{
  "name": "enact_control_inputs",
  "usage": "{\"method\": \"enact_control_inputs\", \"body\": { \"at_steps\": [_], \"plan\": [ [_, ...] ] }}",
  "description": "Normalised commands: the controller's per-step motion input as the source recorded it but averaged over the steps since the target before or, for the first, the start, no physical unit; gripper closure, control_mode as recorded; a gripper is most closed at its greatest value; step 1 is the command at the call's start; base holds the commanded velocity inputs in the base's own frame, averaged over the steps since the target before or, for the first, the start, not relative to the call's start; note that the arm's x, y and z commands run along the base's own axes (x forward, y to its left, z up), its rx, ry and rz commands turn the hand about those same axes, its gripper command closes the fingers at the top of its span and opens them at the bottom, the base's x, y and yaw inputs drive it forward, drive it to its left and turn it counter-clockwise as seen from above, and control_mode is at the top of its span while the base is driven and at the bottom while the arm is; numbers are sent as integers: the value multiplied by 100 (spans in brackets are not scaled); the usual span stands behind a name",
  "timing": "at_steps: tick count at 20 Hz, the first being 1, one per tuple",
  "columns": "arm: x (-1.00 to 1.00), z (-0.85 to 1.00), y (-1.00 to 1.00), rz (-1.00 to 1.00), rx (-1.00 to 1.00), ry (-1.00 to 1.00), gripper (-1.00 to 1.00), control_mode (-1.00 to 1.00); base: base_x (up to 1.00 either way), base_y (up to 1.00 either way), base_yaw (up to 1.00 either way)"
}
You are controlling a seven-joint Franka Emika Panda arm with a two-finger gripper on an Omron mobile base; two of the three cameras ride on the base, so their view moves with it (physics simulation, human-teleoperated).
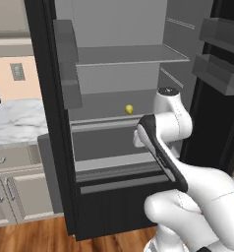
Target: Retrieve a lemon from the fridge and place it on the cutting board with the fish.
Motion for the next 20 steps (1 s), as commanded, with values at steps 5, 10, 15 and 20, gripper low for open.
{"method": "enact_control_inputs", "body": {
  "at_steps": [5,10,15,20],
  "plan": [
    [-48,23,-11,-4,15,-2,-100,-100,0,0,0],
    [-15,6,-28,-3,6,0,-100,-100,0,0,0],
    [0,0,-2,0,0,1,-100,-100,0,0,0],
    [0,0,1,-1,0,0,-100,-100,0,0,0]
  ]
}}
